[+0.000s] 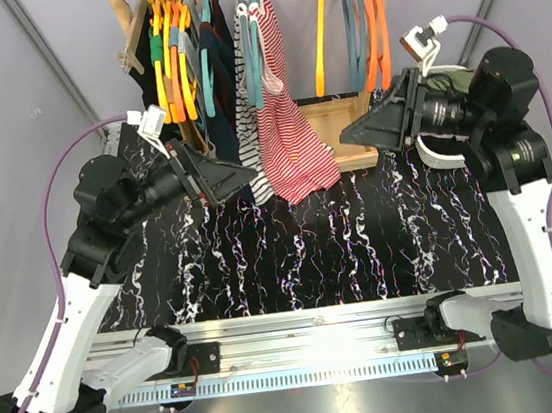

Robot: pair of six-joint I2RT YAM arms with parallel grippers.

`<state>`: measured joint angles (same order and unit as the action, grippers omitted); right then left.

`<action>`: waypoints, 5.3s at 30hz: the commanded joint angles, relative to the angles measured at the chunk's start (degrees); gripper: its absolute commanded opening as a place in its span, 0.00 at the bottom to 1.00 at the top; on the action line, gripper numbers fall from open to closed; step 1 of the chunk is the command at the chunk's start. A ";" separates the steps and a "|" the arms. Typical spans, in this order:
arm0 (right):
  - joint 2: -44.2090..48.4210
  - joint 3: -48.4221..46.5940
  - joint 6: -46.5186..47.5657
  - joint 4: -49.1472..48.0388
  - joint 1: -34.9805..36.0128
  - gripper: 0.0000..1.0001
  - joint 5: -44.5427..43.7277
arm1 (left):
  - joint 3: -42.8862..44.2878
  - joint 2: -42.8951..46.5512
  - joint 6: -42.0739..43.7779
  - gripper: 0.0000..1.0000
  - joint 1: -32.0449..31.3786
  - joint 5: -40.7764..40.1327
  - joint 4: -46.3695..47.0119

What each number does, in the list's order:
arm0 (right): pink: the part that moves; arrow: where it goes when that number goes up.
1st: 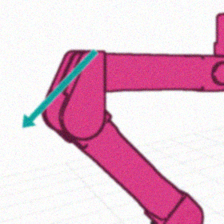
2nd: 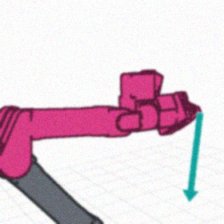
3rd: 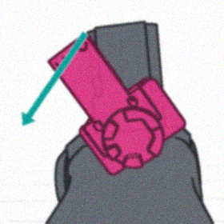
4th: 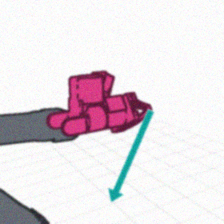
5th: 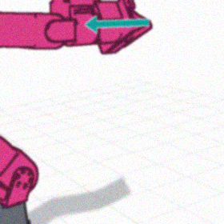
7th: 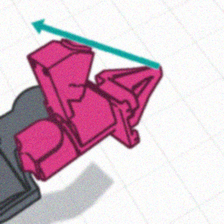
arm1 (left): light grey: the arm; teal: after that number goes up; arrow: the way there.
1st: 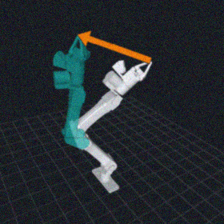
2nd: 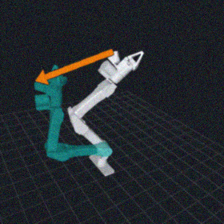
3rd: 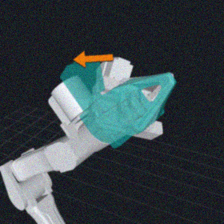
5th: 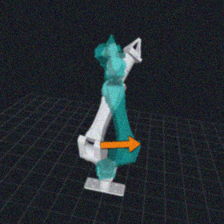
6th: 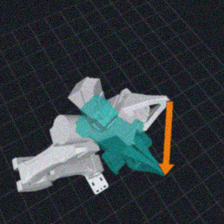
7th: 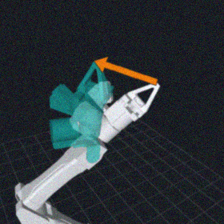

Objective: Remove the tank top from the hanger

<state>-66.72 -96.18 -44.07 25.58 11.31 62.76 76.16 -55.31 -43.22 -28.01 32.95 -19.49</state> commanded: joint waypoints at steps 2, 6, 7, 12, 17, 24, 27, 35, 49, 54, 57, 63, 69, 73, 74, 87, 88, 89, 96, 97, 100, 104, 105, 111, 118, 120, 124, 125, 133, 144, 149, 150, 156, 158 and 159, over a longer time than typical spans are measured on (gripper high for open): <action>-3.32 -8.38 -4.26 -8.34 0.38 1.00 2.54 | -2.15 1.25 -2.13 0.99 0.24 5.11 6.48; -6.83 -10.07 -14.17 -24.07 0.47 1.00 2.98 | -4.87 3.10 -2.39 0.99 0.24 5.20 7.35; -7.98 -11.47 -14.02 -24.35 0.55 1.00 2.28 | -5.32 3.80 -2.39 0.99 0.24 5.11 7.36; -20.70 -33.95 4.06 2.16 2.04 1.00 -7.20 | -7.69 5.74 -2.66 0.99 0.24 4.14 7.09; -30.30 -53.55 17.77 23.07 10.03 1.00 -32.72 | -8.31 7.93 -1.69 0.99 0.24 3.00 4.73; -31.81 -47.26 27.28 22.67 25.33 1.00 -71.42 | -10.15 12.06 -0.46 0.99 0.24 -0.95 1.29; -33.20 -45.85 29.74 21.09 28.76 0.93 -81.20 | -11.47 14.17 -0.90 0.99 0.24 -2.36 0.68; -38.48 -46.46 29.92 21.26 30.00 0.78 -87.72 | -14.90 19.62 -1.60 0.99 0.24 -5.26 -0.64; -42.00 -45.33 31.15 22.14 30.52 0.75 -78.23 | -18.06 24.98 -1.86 0.99 0.24 -8.51 -1.87; -41.56 -45.32 31.33 24.60 32.02 0.75 -76.21 | -18.85 25.69 -2.13 0.99 0.24 -8.87 -1.35; -41.56 -45.50 30.80 26.36 33.16 0.75 -75.86 | -19.56 26.04 -2.48 0.99 0.24 -9.13 -0.56; -41.74 -47.17 28.43 31.27 33.86 0.76 -74.37 | -19.91 26.48 -2.66 0.99 0.24 -9.48 -0.20; -41.82 -47.25 28.95 29.44 33.95 0.83 -81.21 | -20.61 26.66 -3.01 0.99 0.15 -9.57 0.76; -47.53 -57.85 30.54 31.27 33.60 0.88 -87.71 | -20.09 26.57 -2.92 0.99 0.24 -9.31 0.24; -49.45 -58.93 30.45 31.63 33.43 0.89 -88.25 | -19.83 26.66 -2.66 0.99 0.24 -9.31 -0.02; -43.68 -46.56 29.84 24.25 30.17 0.91 -81.14 | -20.96 30.61 -2.92 0.99 0.24 -11.06 -2.40; -42.89 -43.94 29.66 23.21 30.17 0.91 -80.70 | -21.23 30.70 -2.92 0.99 0.24 -11.06 -2.49; -41.14 -42.09 29.49 22.15 30.17 0.92 -81.04 | -21.23 30.87 -3.01 0.99 0.24 -11.06 -2.31; -33.31 -28.12 27.64 14.32 28.33 0.91 -80.87 | -21.84 31.75 -3.45 0.99 0.24 -10.71 -2.22; -32.52 -27.14 27.46 13.97 28.24 0.91 -81.39 | -21.84 31.93 -3.45 0.99 0.24 -10.71 -2.22; -29.36 -23.71 27.38 12.30 27.28 0.91 -82.62 | -22.11 32.54 -3.62 0.99 0.24 -11.06 -2.49; -29.87 -25.45 27.64 13.43 25.61 0.93 -81.93 | -22.20 32.72 -3.62 0.99 0.24 -10.45 -2.58; -30.13 -26.76 27.90 14.31 24.65 0.93 -79.83 | -21.93 32.55 -3.62 0.99 0.24 -10.19 -2.75; -30.05 -26.87 29.58 15.46 22.62 0.95 -69.03 | -21.67 32.90 -3.36 0.99 0.24 -10.10 -3.45; -25.83 -17.90 28.52 9.05 20.07 0.96 -65.84 | -23.07 34.39 -4.85 0.99 0.24 -10.27 -2.75; -25.83 -17.99 29.22 9.39 19.28 0.96 -67.41 | -23.08 34.57 -5.03 0.99 0.24 -10.27 -2.49; -23.73 -15.80 30.54 7.91 18.49 0.96 -68.82 | -23.16 35.27 -5.47 0.99 0.24 -10.98 -2.75; -23.55 -15.62 30.71 7.64 18.31 0.96 -68.91 | -23.25 35.27 -5.47 0.99 0.24 -11.15 -2.58; -29.59 -25.80 33.26 9.92 17.25 0.88 -62.94 | -23.96 34.57 -6.44 0.99 0.24 -10.71 -0.29; -43.84 -45.58 36.43 18.89 17.25 0.73 -60.30 | -22.99 34.48 -5.91 0.99 0.24 -11.06 -1.52; -42.62 -43.13 35.20 17.92 17.43 0.73 -58.02 | -22.28 34.30 -5.38 0.99 0.24 -11.33 -2.49; -42.18 -42.86 34.50 18.10 17.34 0.74 -59.32 | -22.28 34.30 -5.38 0.99 0.24 -11.42 -2.49; -35.07 -35.83 30.46 21.60 17.43 0.88 -74.68 | -22.90 34.39 -5.38 0.99 0.24 -11.86 -1.87; -33.75 -35.05 29.66 24.85 17.34 0.91 -77.52 | -23.07 33.87 -5.47 0.99 0.24 -11.59 -1.17; -33.31 -34.52 29.31 25.47 17.43 0.93 -79.70 | -23.16 33.69 -5.47 0.99 0.24 -11.42 -0.82</action>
<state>-105.08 -131.31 -12.62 48.38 28.75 -7.70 52.05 -20.38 -49.34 -28.01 21.80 -23.42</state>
